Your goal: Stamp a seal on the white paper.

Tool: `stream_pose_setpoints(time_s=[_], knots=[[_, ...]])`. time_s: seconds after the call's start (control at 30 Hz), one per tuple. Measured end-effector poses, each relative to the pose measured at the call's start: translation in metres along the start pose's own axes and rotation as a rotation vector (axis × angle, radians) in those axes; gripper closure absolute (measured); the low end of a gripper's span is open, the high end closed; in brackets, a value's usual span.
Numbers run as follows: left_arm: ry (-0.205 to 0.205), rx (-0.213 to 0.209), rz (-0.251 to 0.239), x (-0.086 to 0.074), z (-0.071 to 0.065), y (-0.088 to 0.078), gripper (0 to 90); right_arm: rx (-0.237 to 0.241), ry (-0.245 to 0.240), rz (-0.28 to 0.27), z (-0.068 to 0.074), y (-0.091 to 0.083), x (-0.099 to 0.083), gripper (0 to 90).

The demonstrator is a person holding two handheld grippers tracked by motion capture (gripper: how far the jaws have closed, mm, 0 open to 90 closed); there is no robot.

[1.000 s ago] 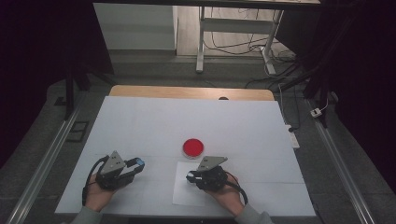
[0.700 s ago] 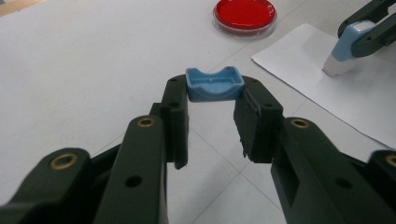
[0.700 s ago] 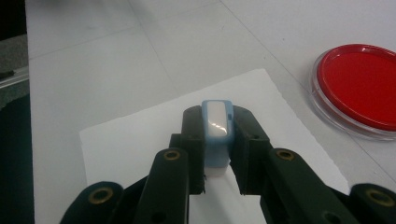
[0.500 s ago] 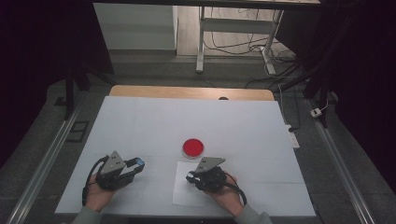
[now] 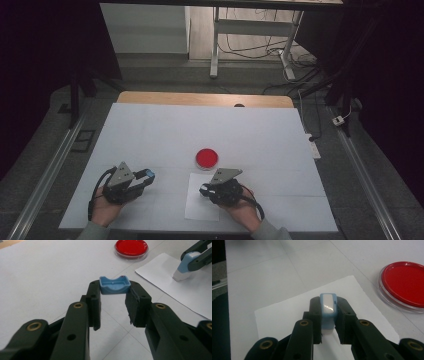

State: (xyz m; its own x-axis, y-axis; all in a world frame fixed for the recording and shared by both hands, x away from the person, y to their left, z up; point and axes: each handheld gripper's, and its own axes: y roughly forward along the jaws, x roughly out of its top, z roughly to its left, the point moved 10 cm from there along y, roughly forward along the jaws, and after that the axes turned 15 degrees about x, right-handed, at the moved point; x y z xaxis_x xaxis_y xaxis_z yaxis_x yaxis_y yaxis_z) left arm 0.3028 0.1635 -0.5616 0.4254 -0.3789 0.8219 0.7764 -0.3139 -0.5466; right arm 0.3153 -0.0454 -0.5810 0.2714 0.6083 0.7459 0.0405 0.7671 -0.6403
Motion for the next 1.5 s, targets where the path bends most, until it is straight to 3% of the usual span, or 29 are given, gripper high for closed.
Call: stream_pose_setpoints(time_s=[0.87,1.5], knots=[[-0.003,0.009,-0.001,0.0,0.003,0.0,65.6,0.0,-0.004,-0.003,0.0,-0.001,0.0,76.0],[-0.004,0.013,-0.007,0.001,0.004,-0.001,65.5,0.023,0.016,-0.082,-0.002,-0.013,0.009,75.7]])
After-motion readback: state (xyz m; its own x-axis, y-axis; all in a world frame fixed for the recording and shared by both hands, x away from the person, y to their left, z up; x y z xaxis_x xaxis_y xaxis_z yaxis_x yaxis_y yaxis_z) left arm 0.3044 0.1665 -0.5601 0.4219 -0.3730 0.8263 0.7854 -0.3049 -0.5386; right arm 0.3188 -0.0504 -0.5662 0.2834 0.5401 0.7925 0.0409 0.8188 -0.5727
